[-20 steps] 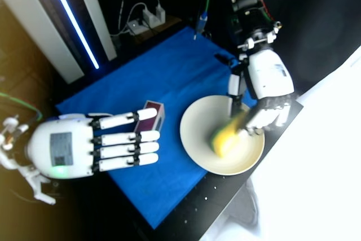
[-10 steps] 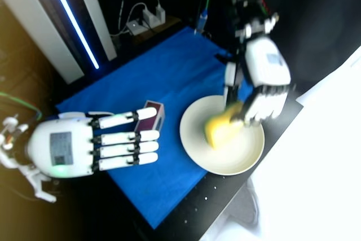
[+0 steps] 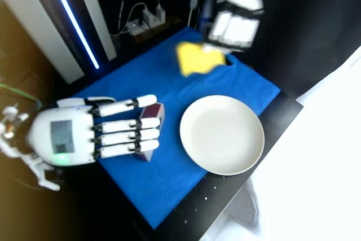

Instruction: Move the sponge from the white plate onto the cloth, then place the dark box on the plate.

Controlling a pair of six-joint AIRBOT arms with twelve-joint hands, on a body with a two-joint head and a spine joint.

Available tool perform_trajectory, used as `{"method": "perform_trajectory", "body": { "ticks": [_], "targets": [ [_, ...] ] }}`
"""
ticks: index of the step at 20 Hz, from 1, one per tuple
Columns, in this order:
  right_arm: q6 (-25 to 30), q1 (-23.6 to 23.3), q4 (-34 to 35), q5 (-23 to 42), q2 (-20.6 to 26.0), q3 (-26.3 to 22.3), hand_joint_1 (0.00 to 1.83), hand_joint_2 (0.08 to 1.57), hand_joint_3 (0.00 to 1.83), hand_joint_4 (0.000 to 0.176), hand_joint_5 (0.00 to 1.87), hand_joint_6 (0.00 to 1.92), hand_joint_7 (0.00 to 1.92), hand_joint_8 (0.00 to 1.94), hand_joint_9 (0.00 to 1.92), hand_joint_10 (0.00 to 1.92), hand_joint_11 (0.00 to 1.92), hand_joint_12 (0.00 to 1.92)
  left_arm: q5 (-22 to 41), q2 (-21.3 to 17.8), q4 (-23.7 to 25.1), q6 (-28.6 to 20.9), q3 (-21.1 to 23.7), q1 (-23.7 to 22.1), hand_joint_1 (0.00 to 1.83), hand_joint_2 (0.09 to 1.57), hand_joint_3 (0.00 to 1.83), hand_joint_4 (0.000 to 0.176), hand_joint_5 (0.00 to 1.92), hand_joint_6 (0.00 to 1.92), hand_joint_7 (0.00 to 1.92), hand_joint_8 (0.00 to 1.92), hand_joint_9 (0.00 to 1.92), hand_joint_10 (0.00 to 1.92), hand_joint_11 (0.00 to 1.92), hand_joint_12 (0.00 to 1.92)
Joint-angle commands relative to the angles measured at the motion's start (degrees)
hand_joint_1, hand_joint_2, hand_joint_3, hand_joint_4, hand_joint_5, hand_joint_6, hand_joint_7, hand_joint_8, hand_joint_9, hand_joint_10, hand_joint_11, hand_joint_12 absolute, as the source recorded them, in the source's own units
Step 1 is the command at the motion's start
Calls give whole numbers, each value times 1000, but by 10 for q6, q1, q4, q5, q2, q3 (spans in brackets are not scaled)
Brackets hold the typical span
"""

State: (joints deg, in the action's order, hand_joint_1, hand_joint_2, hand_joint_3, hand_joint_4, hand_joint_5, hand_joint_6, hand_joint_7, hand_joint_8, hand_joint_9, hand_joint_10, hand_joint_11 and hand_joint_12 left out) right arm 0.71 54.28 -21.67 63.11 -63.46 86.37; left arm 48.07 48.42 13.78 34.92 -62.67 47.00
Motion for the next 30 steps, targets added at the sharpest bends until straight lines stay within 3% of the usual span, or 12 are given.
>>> {"method": "perform_trajectory", "body": {
  "ticks": [1,7,9,10,13,15,16,17,18,19,23,30],
  "targets": [
    [4,-8,33,65,2,-2,760,1158,0,176,27,5,47,8,17,6,23,9,87,1,-49,0,0,20,1277,1090,0,0,1116,468,1025,1181,960,1369,768,1616],
    [4,-8,33,70,2,-1,807,1130,0,176,43,5,44,0,11,0,34,9,74,55,-103,-31,-23,83,1273,1066,0,0,1153,511,1069,1037,959,1003,757,1510],
    [4,-8,33,75,2,2,848,1109,0,176,30,0,29,0,0,0,8,1,69,57,-103,-31,-24,83,1260,1075,1,0,1034,736,1093,965,881,851,646,1418],
    [4,-8,35,75,2,10,974,1039,0,176,44,4,38,4,0,0,0,0,71,56,-106,-31,-25,84,939,938,0,0,686,74,700,132,580,445,222,1364],
    [4,-8,43,74,-5,26,1031,964,0,176,35,0,38,0,0,0,26,11,76,55,-111,-31,-27,84,853,900,0,0,553,2,593,7,501,271,86,1398],
    [4,-14,46,71,-16,39,1078,946,0,176,48,6,24,0,0,0,12,5,86,54,-115,-30,-27,83,804,863,0,31,444,0,486,1,399,191,2,1303],
    [4,-23,44,63,-22,44,1070,945,0,176,78,14,46,8,11,4,45,19,93,53,-116,-29,-26,82,882,827,0,80,298,3,336,7,279,79,0,920],
    [4,-39,35,53,-29,51,1070,945,0,176,78,14,46,8,11,4,45,19,102,51,-118,-28,-23,83,882,827,0,80,298,3,336,7,279,79,0,920],
    [4,-53,23,37,-35,57,1082,930,0,176,91,16,55,9,31,11,83,33,110,48,-119,-26,-19,83,880,816,0,113,253,5,280,8,234,40,0,725],
    [4,-66,10,22,-42,64,1110,915,2,176,101,1,45,0,23,0,69,14,117,46,-119,-25,-16,83,825,802,0,171,123,2,144,3,114,5,0,287],
    [6,-107,-56,-34,-58,78,1021,942,12,176,93,0,16,0,0,0,50,9,133,43,-115,-25,-8,83,795,796,0,176,110,5,100,14,76,17,28,55],
    [68,-147,-189,-100,-84,113,1012,905,0,172,233,9,161,7,116,5,147,84,139,40,-110,-25,-2,83,772,787,0,150,178,2,200,4,174,7,0,565]
  ]
}}
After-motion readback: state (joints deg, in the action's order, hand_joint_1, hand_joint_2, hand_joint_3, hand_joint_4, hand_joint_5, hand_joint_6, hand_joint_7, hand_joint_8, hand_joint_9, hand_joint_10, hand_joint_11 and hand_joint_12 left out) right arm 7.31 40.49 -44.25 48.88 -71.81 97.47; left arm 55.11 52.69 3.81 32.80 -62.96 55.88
